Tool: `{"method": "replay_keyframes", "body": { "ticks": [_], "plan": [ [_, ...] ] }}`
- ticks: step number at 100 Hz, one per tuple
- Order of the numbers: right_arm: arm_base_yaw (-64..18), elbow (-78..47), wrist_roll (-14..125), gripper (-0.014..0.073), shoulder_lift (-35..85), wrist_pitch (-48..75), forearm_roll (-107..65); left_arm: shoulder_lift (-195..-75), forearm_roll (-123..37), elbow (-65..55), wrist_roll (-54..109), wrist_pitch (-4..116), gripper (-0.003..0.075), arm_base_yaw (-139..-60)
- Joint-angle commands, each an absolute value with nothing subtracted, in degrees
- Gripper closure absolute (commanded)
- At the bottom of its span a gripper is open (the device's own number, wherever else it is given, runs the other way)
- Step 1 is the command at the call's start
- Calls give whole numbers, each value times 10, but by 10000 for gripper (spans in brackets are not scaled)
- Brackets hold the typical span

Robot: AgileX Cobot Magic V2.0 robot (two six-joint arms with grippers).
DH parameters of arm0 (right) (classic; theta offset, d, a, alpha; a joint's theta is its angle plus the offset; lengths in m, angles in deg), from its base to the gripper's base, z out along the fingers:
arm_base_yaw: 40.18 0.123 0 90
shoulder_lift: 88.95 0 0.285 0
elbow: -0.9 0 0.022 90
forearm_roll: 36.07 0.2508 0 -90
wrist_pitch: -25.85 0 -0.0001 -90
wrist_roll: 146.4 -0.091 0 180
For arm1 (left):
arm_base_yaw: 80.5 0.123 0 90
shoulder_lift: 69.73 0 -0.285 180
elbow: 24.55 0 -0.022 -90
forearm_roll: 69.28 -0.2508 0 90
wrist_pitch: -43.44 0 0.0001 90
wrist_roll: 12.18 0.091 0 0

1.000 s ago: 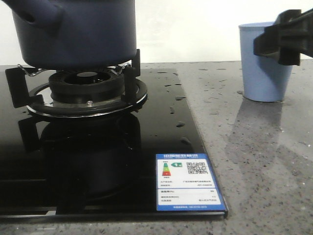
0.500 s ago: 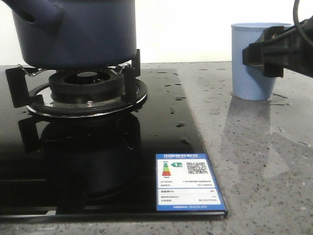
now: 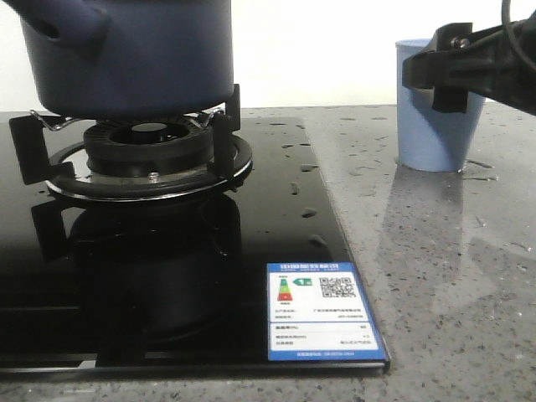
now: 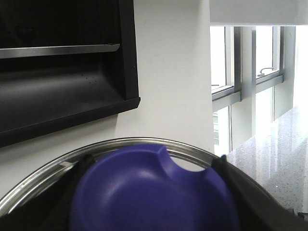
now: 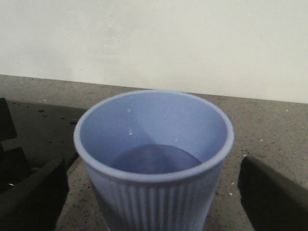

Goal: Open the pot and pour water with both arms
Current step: 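Lift the cup with the right gripper and carry it over the pot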

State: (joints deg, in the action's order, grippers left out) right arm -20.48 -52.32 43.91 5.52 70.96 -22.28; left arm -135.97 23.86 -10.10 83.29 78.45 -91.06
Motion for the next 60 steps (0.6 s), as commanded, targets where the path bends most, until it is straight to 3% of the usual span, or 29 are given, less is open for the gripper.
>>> {"method": "replay_keyframes", "body": {
  "ticks": [1,60],
  "plan": [
    [-205,-502,441,-41,54,770,-235,-1349,276,-120,827,789,525,-909],
    [-205,-462,441,-39,-34,787,-235,-1349,276,-120,827,789,533,-909]
  ]
}}
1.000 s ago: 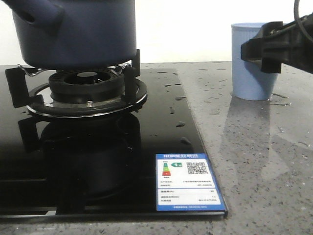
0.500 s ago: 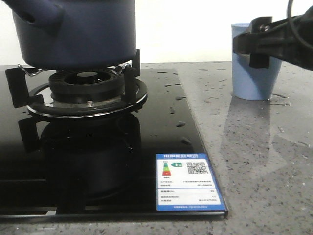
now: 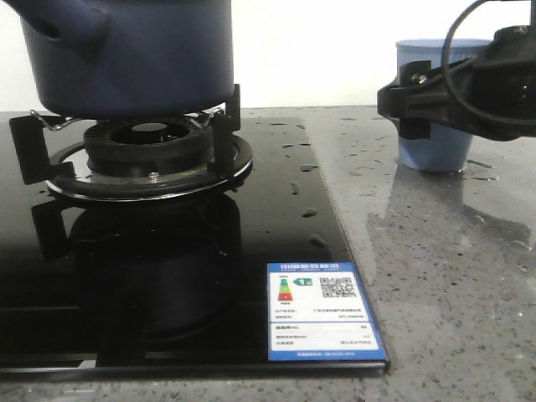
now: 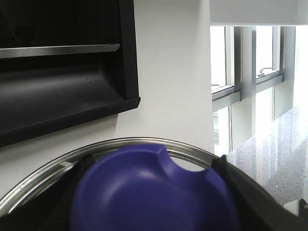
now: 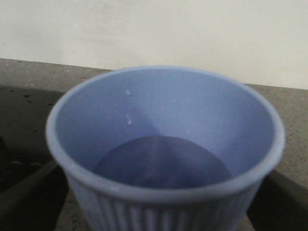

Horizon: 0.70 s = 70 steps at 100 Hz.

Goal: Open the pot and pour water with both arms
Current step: 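Lift the cup with the right gripper and carry it over the pot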

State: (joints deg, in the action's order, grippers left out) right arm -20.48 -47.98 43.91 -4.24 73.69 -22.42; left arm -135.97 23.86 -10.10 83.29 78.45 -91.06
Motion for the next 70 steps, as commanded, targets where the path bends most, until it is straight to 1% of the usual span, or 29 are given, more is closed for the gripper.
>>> {"method": "replay_keyframes", "body": {
  "ticks": [1,10,15,20,37,46,53,70],
  "plan": [
    [-205,-461,441,-39,-33,787,-235,-1349,276,-120,827,789,533,-909],
    [-205,-460,441,-35,-35,790,-235,-1349,276,-120,827,789,533,-909],
    [-205,-460,441,-6,-35,790,-235,-1349,276,-120,827,789,533,-909],
    [-205,-460,441,45,-35,790,-235,-1349,276,-120,827,789,533,-909],
    [-205,-460,441,277,-35,788,-235,-1349,276,-120,827,789,533,-909],
    [-205,-460,441,356,-35,785,-235,-1349,276,-120,827,789,533,-909],
    [-205,-460,441,384,-28,783,-235,-1349,276,-120,827,789,533,-909],
    [-205,-460,441,391,43,772,-237,-1337,274,-120,827,789,533,-909]
  ]
}}
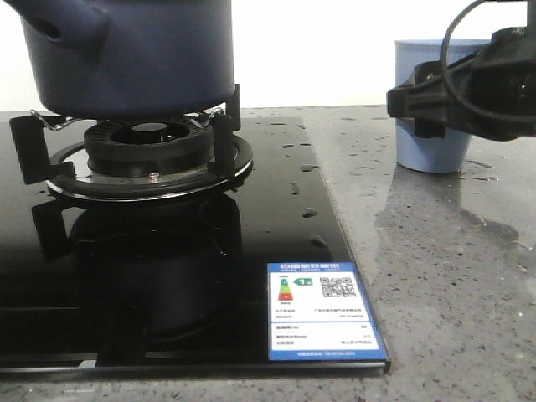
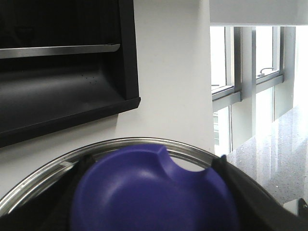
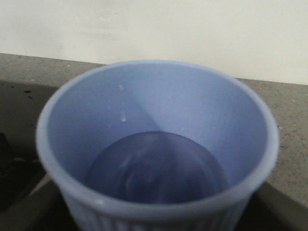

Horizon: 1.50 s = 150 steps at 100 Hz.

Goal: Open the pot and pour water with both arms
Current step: 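Lift the cup with the right gripper and carry it over the pot, then tilt the cup with the right gripper to pour water into the pot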

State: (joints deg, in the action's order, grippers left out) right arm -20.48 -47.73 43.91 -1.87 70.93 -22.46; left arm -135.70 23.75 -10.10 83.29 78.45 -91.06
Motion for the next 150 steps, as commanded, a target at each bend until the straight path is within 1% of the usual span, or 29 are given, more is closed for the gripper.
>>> {"method": "replay_keyframes", "body": {
  "ticks": [1,9,19,34,56,90,124,137,150],
  "plan": [
    [-205,-459,441,391,47,772,-238,-1336,272,-120,826,789,533,-909],
    [-205,-449,442,391,89,745,-256,-1326,256,-120,802,785,533,-909],
    [-205,-418,443,391,134,702,-322,-1316,210,-120,746,775,533,-909],
    [-193,-348,443,391,160,617,-410,-1307,143,-120,677,774,533,-909],
    [-144,-226,443,391,145,501,-446,-1296,133,-120,662,774,533,-909],
    [-83,-40,443,391,60,307,-492,-1278,133,-120,647,772,533,-909],
    [-34,44,443,391,-4,240,-645,-1263,133,-120,647,769,533,-909],
    [-34,53,443,391,-22,235,-708,-1263,133,-120,647,769,533,-909],
    [-34,53,443,391,-35,226,-811,-1263,132,-120,646,769,533,-909]
  ]
}}
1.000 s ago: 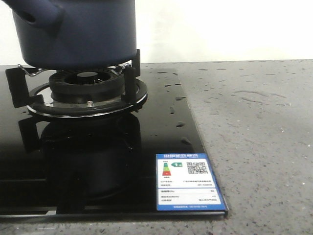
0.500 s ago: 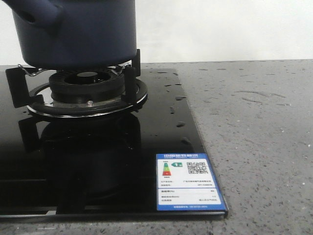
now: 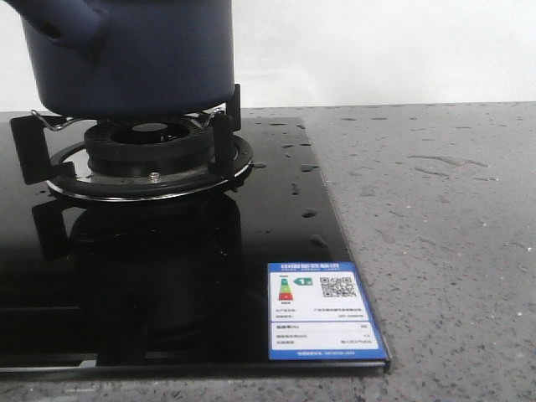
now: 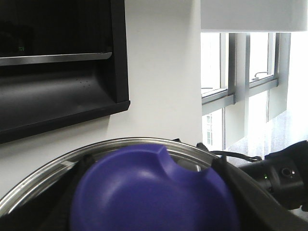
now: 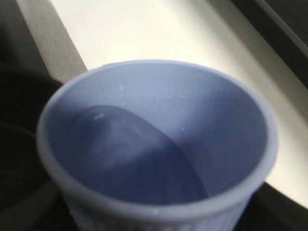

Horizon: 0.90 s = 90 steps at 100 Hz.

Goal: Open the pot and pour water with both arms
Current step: 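Tilt the cup with the right gripper to pour water into the pot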

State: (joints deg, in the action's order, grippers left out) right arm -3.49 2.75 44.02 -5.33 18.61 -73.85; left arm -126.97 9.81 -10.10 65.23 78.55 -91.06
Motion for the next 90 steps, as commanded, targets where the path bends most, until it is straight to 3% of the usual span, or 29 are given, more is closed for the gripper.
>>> {"method": "replay_keyframes", "body": {
  "ticks": [1,35,66,90],
  "plan": [
    [-34,53,443,391,-35,225,-816,-1263,132,-120,646,769,533,-909],
    [-34,53,443,391,-53,216,-994,-1263,123,-120,646,769,533,-909],
    [-35,54,442,391,-58,210,-1008,-1263,122,-120,646,769,533,-909],
    [-35,54,442,391,-58,206,-1180,-1263,122,-120,646,769,533,-909]
  ]
}}
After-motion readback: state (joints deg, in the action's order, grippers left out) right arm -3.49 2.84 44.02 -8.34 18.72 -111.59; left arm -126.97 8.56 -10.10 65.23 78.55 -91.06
